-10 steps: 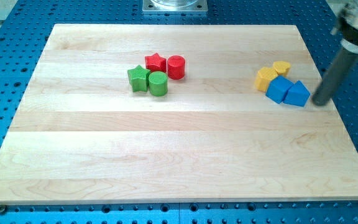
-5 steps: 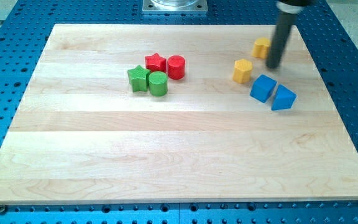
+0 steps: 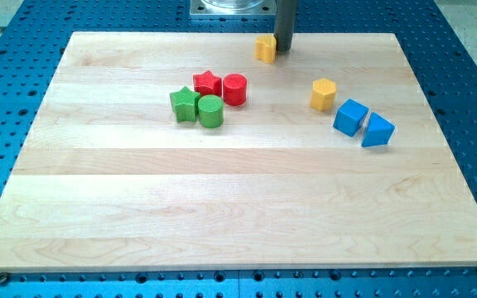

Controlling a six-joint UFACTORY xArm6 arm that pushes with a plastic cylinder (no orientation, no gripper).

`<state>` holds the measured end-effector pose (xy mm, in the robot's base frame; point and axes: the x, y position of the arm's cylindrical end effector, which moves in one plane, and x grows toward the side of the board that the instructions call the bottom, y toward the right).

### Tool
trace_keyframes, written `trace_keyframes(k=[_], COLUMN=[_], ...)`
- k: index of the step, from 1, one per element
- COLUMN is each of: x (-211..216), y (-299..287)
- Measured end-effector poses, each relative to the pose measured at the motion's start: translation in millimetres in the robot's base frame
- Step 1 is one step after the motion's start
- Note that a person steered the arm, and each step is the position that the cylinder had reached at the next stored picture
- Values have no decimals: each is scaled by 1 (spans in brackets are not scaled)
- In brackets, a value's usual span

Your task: Move the heart to the top center of the board

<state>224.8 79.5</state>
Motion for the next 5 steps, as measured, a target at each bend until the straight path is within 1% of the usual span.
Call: trace_keyframes(k=[1, 2, 3, 4, 5], x=[38, 27, 27, 42, 45], y=[70, 26, 14, 6, -21])
